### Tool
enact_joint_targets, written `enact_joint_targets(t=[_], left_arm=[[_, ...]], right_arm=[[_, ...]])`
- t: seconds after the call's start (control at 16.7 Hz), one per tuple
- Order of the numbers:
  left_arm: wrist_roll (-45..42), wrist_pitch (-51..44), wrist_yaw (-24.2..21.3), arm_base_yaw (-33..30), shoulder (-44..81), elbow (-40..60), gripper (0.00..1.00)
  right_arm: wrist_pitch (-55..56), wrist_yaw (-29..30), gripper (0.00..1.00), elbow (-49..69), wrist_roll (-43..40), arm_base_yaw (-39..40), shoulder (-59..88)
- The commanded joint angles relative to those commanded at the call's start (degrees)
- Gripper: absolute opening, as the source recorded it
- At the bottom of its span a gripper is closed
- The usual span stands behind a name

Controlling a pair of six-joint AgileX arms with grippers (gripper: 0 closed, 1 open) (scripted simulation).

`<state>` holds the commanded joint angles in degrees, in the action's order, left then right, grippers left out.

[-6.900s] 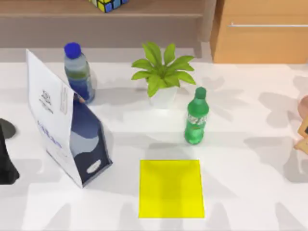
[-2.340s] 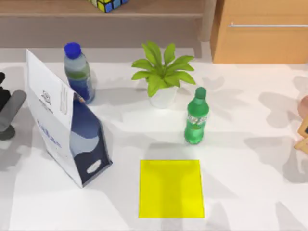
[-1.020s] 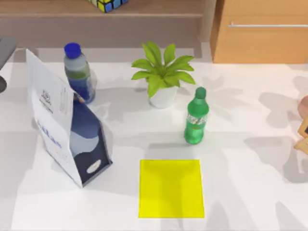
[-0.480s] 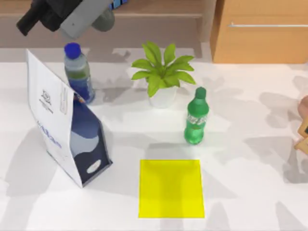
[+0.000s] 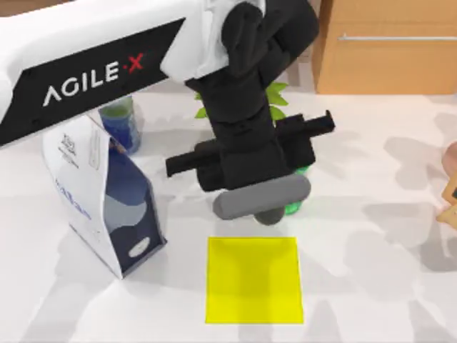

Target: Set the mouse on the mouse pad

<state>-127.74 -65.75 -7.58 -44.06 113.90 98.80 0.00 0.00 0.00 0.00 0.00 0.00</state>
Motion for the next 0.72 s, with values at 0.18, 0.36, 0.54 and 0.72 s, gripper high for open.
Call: enact_joint_targets(t=[0.18,0.36,0.54,0.72], left_arm=[[-2.08,0.79,5.29,-4.92,2.12,-4.87,0.00],[-3.30,1.68,8.96,-7.20,2.99,-7.40,0.00],[-3.38,1.75,9.20,-7.32,3.04,-7.55,0.00],[-3.43,1.71,9.07,-7.08,2.87,-7.48,0.00]], right_arm=[[0.00,0.00,1.00,0.00,0.00,0.00,0.00],[0.00,0.00,1.00,0.00,0.00,0.00,0.00],[0.00,0.00,1.00,0.00,0.00,0.00,0.00],[0.00,0.00,1.00,0.00,0.00,0.00,0.00]])
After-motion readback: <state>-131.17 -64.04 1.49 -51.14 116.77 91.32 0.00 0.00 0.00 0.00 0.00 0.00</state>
